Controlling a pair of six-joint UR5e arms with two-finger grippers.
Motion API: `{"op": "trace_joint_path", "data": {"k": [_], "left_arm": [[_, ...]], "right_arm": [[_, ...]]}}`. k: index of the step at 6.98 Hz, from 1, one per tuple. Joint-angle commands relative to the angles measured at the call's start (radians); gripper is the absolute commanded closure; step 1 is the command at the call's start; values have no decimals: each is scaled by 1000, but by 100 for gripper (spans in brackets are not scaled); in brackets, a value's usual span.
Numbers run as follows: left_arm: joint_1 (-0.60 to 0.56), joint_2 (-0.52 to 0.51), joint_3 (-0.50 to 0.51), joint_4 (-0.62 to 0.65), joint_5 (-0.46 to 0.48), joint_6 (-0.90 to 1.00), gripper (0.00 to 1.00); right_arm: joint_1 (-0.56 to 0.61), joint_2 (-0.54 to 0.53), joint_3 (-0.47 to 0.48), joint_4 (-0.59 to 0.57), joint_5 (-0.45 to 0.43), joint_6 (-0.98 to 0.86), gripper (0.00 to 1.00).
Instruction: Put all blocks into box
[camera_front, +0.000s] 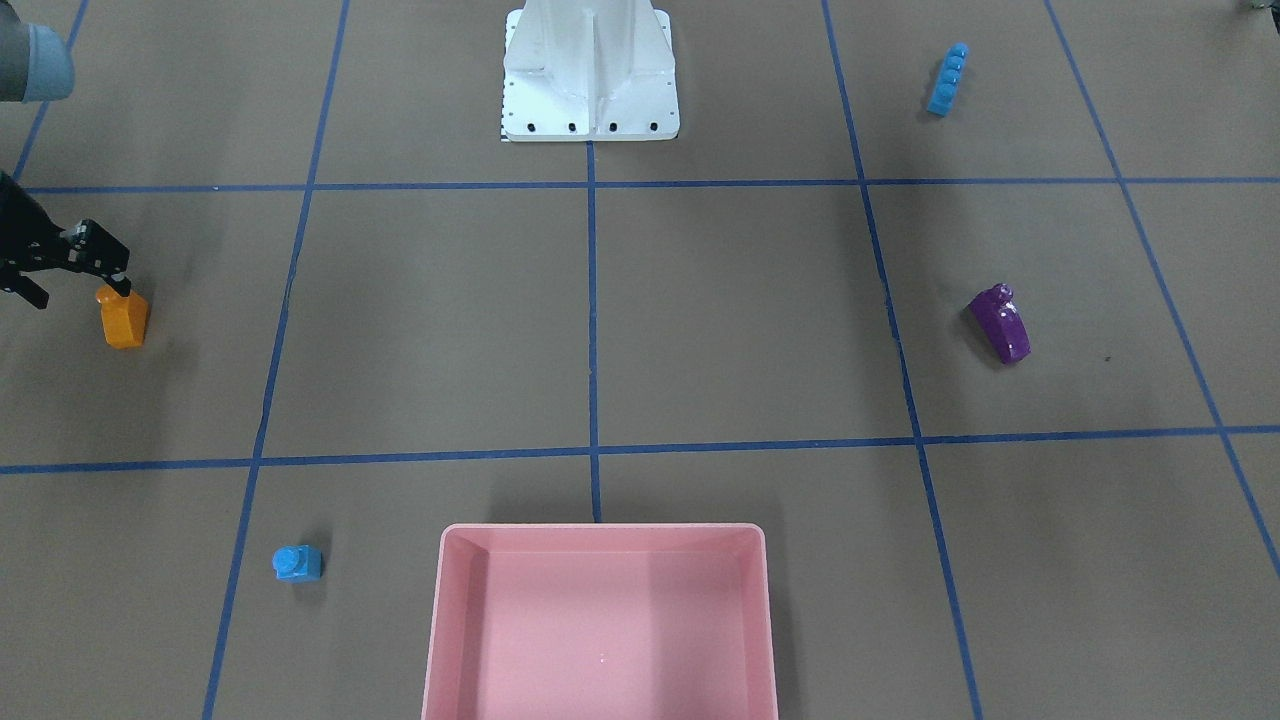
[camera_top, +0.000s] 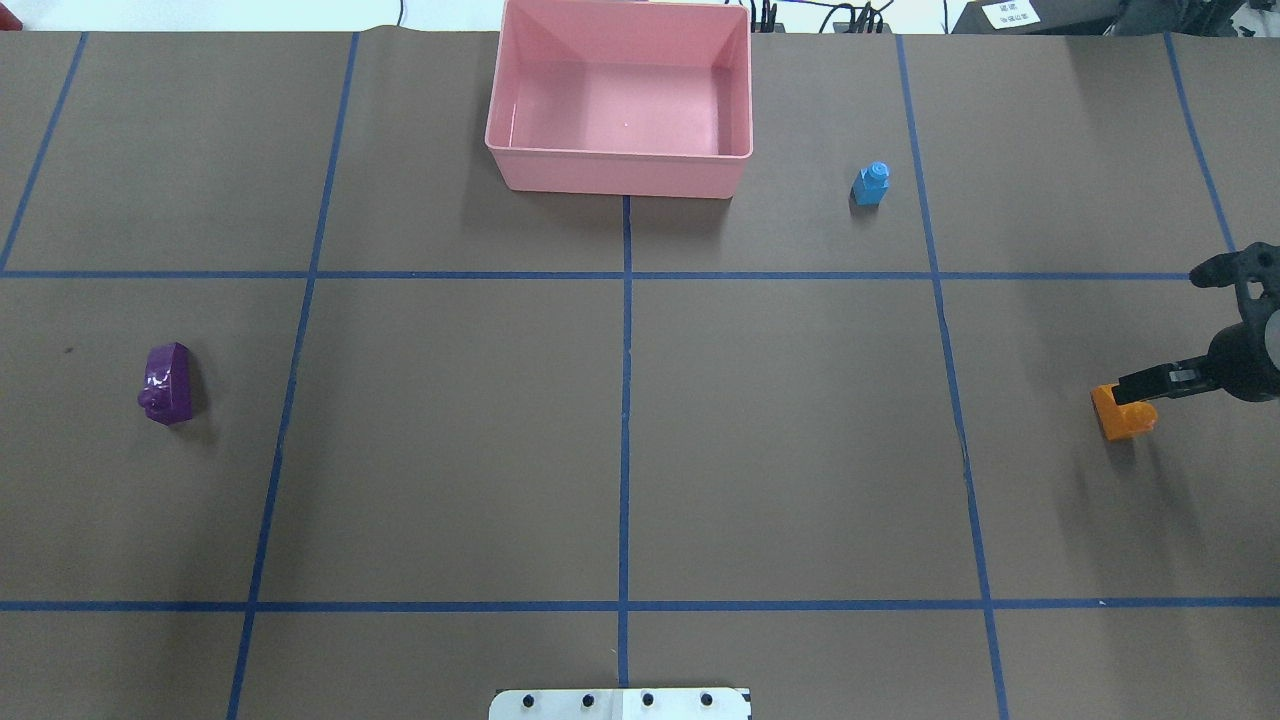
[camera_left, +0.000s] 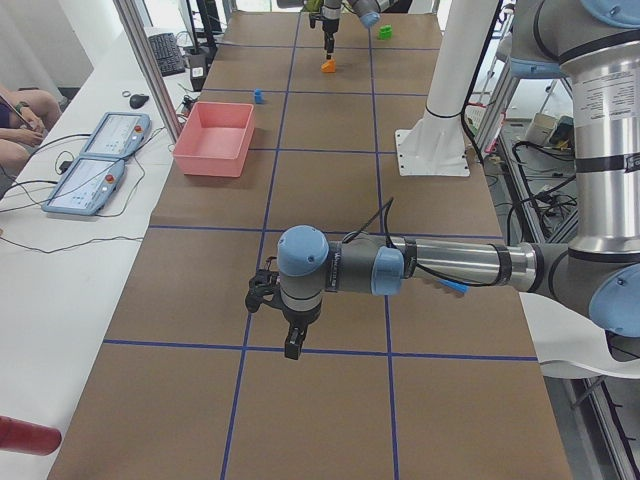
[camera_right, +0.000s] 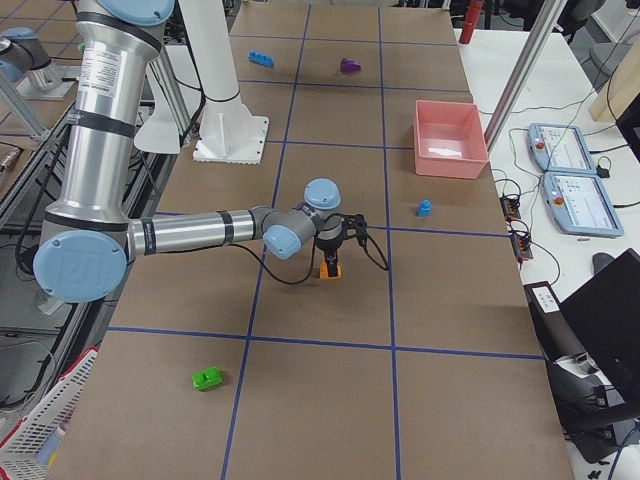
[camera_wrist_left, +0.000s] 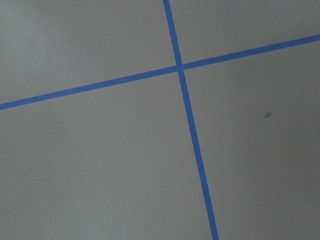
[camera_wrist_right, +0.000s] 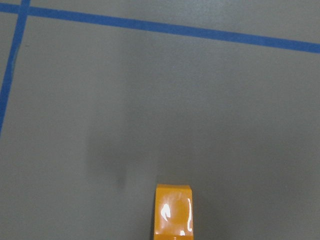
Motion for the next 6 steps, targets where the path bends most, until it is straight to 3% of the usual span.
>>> {"op": "trace_joint_path", "data": {"k": [1,2,3,4,5,6], "left_arm": [[0,0,2,0,0,-1,0],[0,0,2,0,0,-1,0],[0,0,2,0,0,1,0],[0,0,2,0,0,1,0],[0,0,2,-2,0,-1,0],[0,0,2,0,0,1,0]], "right_arm": [[-32,9,-50,12,-21,3,0],[-32,9,-52,10,-21,4,11],[-32,6,-52,10,-20,6,34],[-36,9,-52,8,-20,6,68],[-36,9,-52,10,-15,4,88],[-36,9,-47,10,-12,4,100]]}}
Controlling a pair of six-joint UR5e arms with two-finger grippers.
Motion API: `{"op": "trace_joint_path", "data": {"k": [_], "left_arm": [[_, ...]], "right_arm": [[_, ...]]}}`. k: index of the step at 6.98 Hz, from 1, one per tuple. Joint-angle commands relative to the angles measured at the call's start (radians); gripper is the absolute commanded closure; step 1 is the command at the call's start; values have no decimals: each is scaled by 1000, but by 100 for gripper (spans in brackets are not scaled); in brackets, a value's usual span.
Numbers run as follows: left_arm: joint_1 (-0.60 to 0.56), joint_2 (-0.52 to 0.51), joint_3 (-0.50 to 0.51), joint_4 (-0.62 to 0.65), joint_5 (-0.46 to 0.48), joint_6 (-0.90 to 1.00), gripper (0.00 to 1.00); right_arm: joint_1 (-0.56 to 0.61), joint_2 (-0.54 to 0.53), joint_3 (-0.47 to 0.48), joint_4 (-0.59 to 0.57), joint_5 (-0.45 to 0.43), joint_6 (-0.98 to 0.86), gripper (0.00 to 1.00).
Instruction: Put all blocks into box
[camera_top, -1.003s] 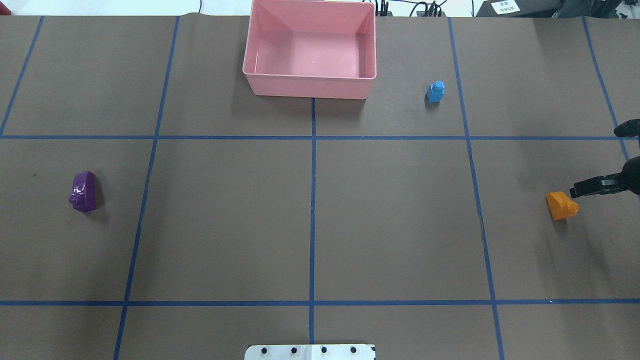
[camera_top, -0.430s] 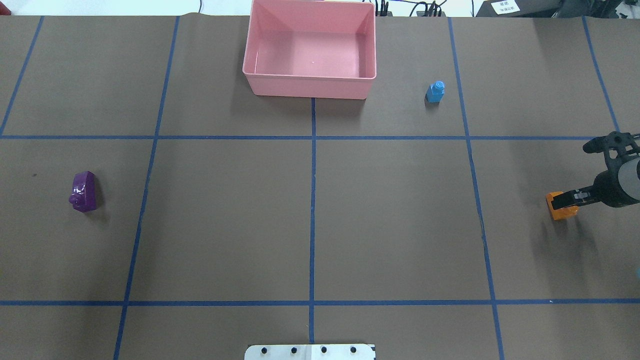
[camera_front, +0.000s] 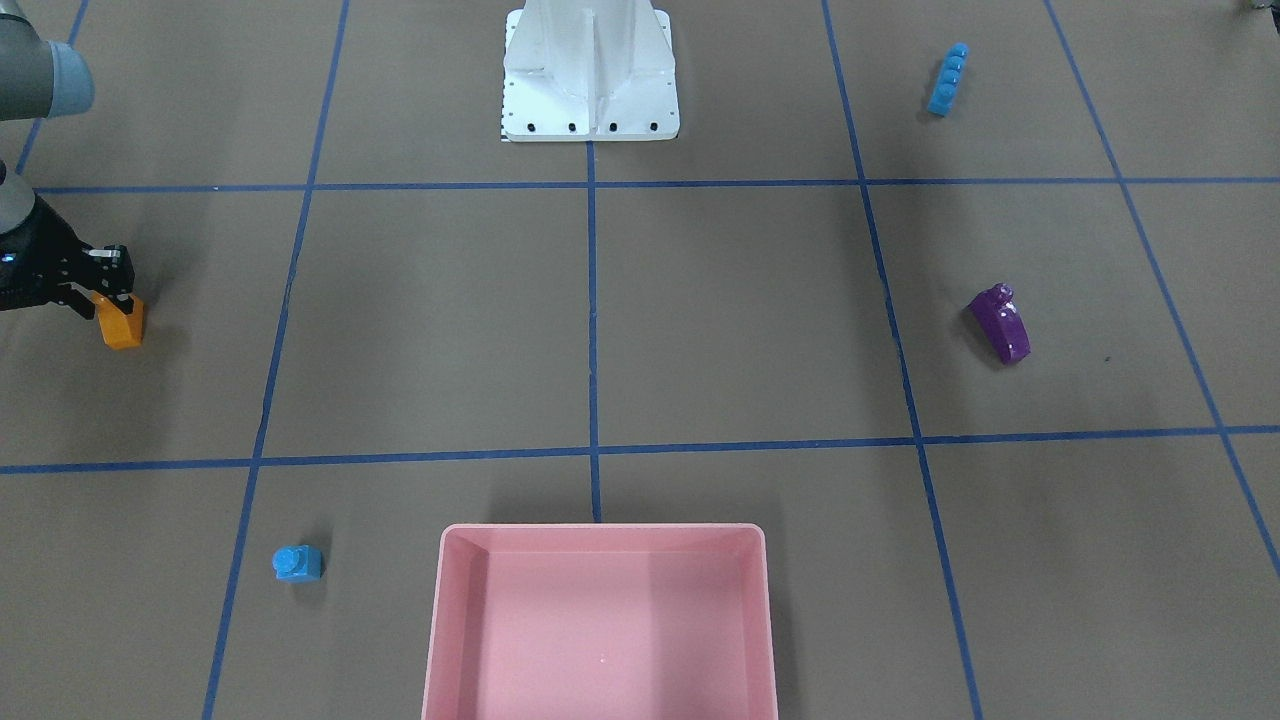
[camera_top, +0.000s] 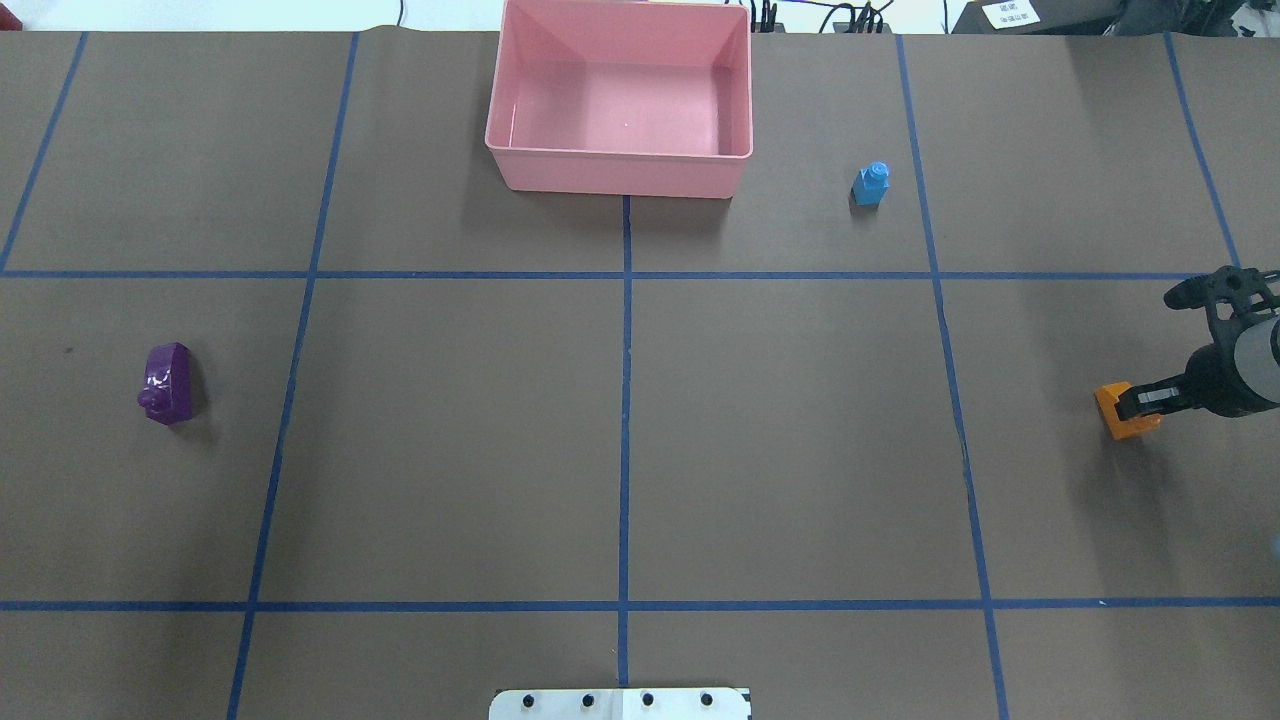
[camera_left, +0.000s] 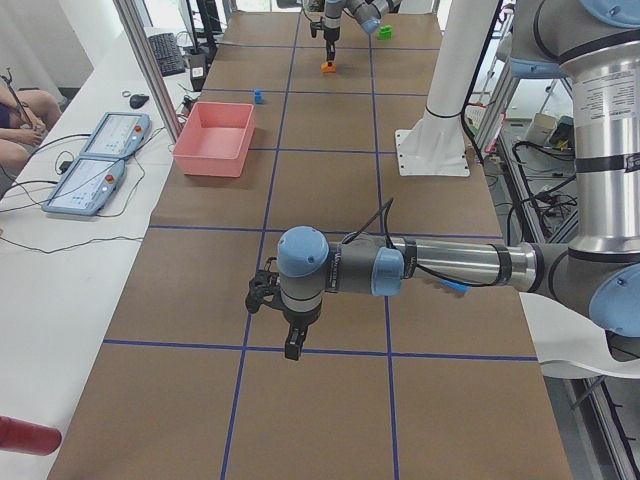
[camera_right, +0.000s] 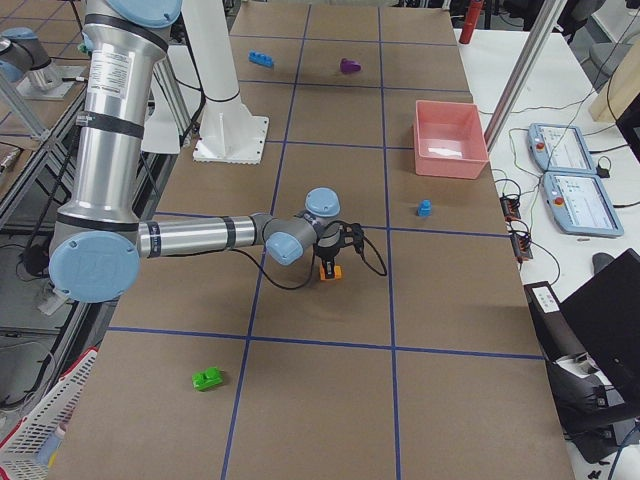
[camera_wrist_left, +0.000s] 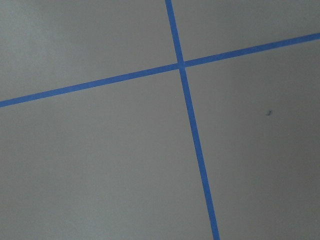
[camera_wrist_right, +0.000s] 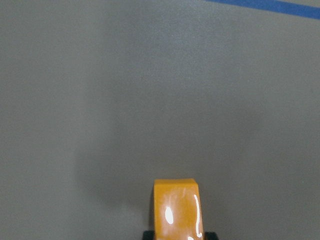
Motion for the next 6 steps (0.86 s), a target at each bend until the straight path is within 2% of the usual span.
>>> {"op": "trace_joint_path", "data": {"k": [1,3,4,5,6], "left_arm": [[0,0,0,1,0,1,0],[0,0,0,-1,0,-1,0],[0,0,0,1,0,-1,0],[0,0,-1,-1,0,-1,0],[0,0,-2,-1,0,-1,0]], "right_arm": [[-1,2,28,-1,12,0,100],[10,11,104,-12,15,0,100],[40,90,106,-23,18,1,100],[62,196,103,-106,18,3,100],[74,333,102,-266,18,9,100]]}}
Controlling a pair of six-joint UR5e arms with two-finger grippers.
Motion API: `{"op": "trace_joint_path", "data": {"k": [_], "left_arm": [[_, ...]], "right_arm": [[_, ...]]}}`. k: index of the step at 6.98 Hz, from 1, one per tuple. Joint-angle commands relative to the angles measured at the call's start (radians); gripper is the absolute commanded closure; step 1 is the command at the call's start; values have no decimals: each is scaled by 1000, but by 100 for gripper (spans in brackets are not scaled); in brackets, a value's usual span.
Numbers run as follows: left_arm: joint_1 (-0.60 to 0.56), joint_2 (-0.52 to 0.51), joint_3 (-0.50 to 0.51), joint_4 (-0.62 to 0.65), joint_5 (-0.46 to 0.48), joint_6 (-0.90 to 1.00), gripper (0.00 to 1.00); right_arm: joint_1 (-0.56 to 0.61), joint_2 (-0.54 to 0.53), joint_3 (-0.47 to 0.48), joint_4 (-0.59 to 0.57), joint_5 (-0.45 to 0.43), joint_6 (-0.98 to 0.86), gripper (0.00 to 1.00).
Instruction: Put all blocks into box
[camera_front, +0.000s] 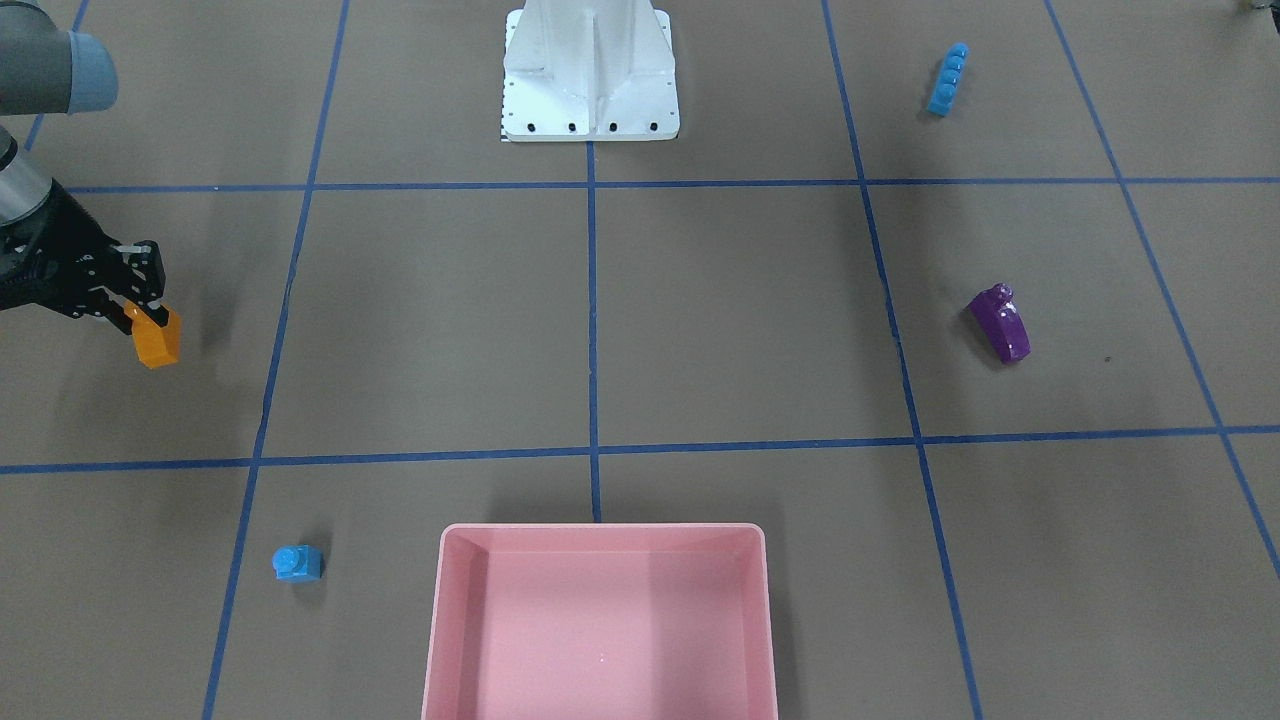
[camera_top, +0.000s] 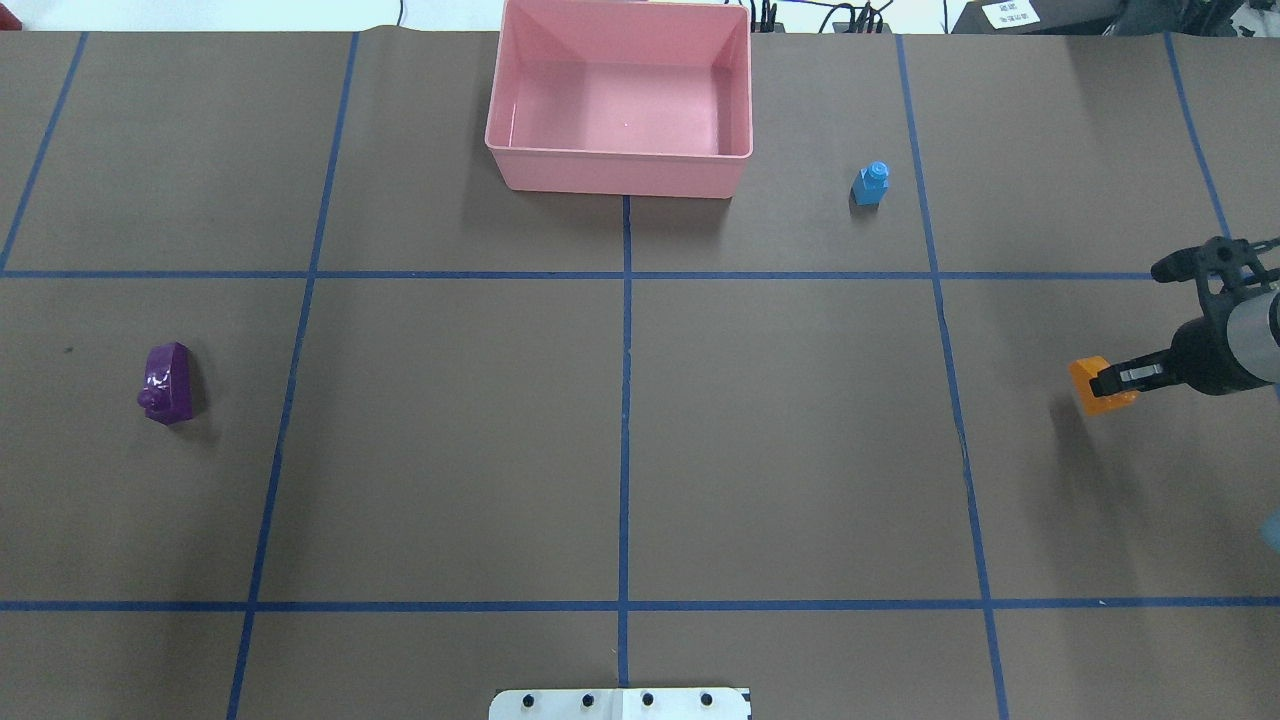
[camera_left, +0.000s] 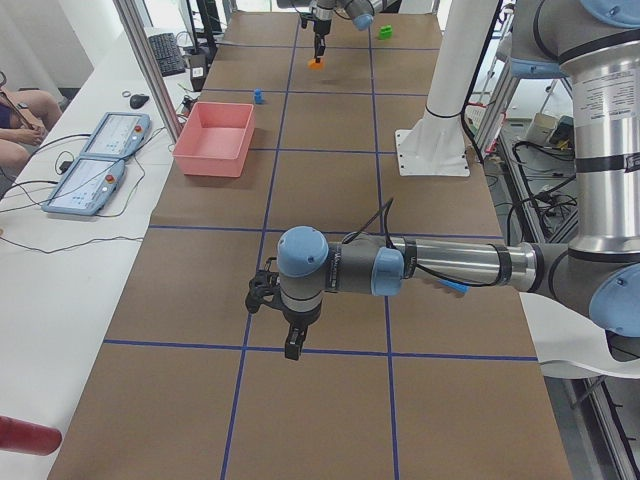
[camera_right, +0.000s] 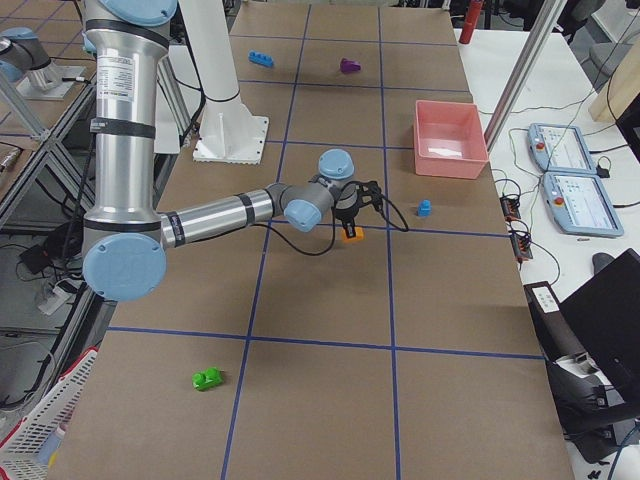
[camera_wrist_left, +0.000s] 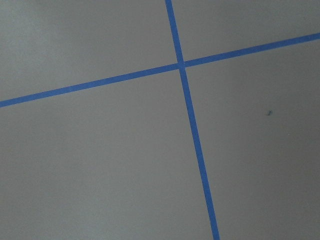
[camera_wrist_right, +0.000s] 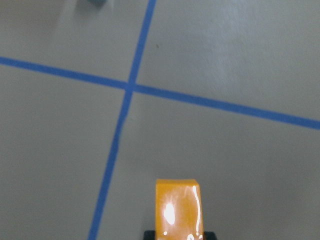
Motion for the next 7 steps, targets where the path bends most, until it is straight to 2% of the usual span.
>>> {"op": "trace_joint_path", "data": {"k": [1,2,3,5,7], "left_arm": [[0,0,-1,0,0,0,0],[0,0,-2,0,-2,0,0],[0,0,-2,0,-2,0,0],[0,0,-2,0,-2,0,0],[2,-2,-2,-7,-2,0,0]], "right_arm": [[26,283,-12,-305,-3,7,100],[26,437,-70,-419,-3,8,100],[26,567,-174,-451,-3,33,100],[27,892,-517,-444,-4,128,100],[21,1117,-839,-384,-24,145,100]]}}
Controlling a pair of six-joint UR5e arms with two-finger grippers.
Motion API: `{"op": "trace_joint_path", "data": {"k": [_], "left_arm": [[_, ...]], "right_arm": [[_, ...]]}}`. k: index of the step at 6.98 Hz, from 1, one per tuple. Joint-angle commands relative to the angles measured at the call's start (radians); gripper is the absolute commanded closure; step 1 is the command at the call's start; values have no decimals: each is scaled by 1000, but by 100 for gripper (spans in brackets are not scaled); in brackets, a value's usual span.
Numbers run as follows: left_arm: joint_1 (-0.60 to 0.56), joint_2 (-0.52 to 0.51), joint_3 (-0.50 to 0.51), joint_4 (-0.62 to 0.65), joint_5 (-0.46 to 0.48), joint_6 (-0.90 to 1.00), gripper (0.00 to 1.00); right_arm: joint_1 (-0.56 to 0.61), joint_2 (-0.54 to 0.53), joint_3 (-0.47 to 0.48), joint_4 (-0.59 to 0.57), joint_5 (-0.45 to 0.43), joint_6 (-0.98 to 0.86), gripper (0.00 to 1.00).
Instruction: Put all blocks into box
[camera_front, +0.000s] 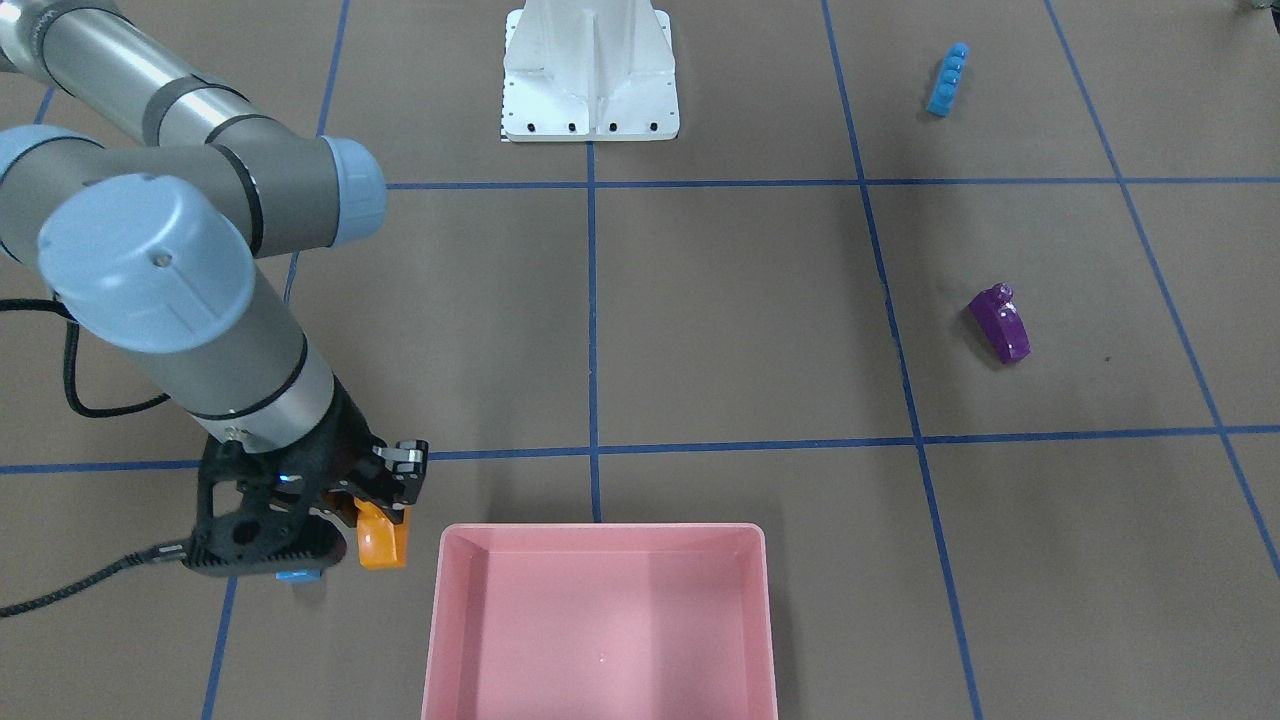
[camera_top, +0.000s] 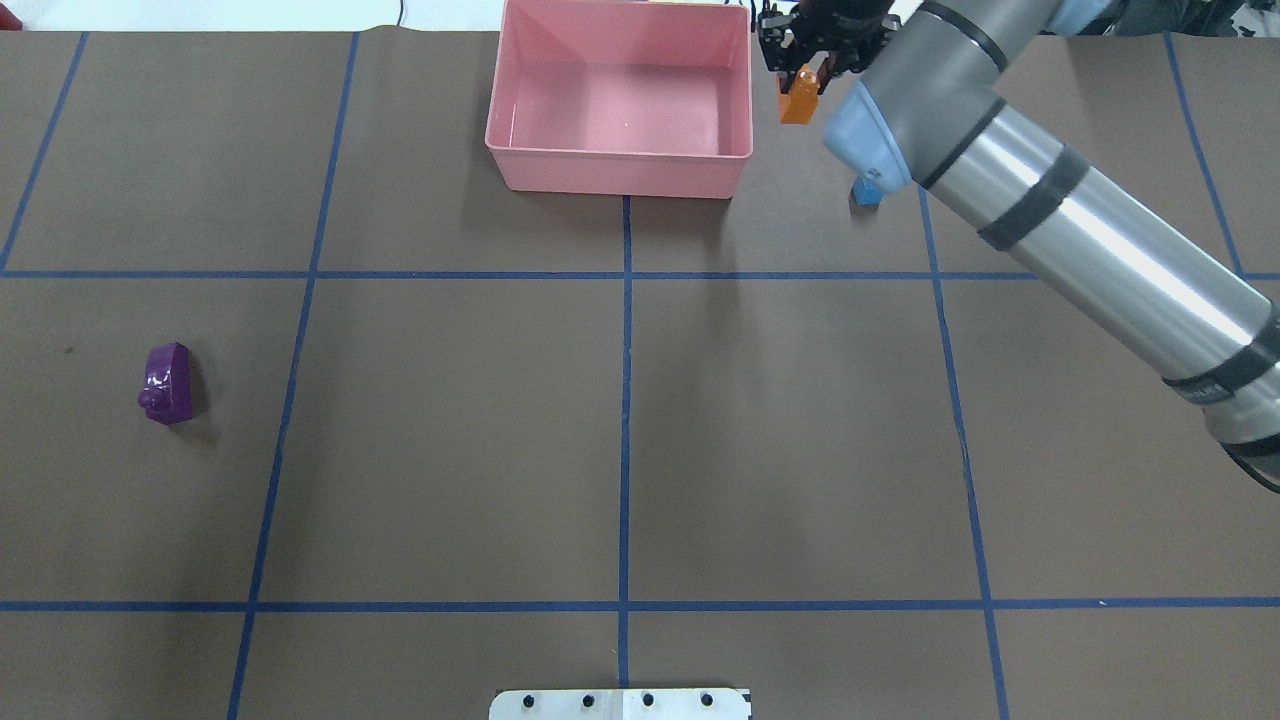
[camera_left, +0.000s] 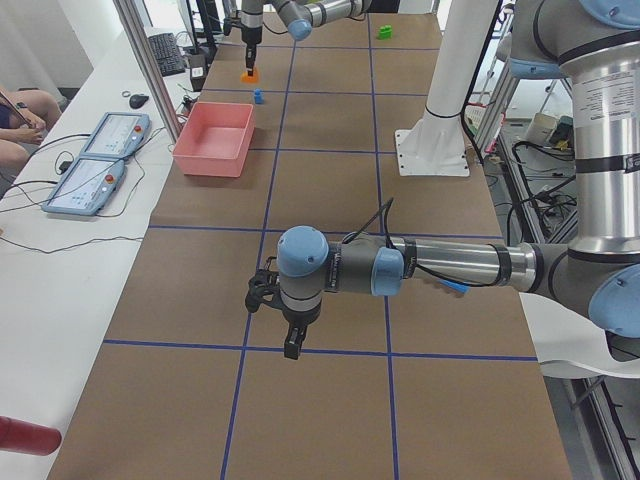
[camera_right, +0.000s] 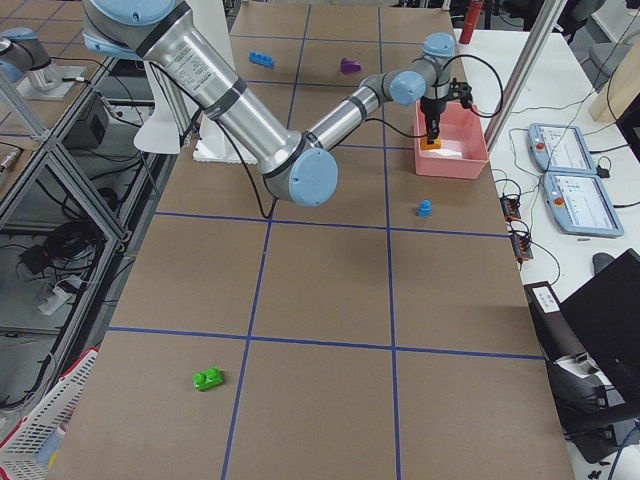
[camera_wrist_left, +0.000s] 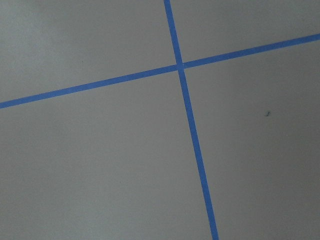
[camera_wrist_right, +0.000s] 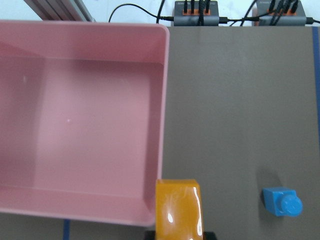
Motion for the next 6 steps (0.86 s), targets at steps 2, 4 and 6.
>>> {"op": "trace_joint_path", "data": {"k": [2,4,6], "left_arm": [[3,-1,0,-2,0,0,0],[6,-1,2,-2,0,0,0],[7,-1,0,-2,0,0,0]], "right_arm": [[-27,250,-469,212,-40,16,100],[-61,261,-502,231,-86,28,100],[-68,256,-504,233,-86,34,50]]}}
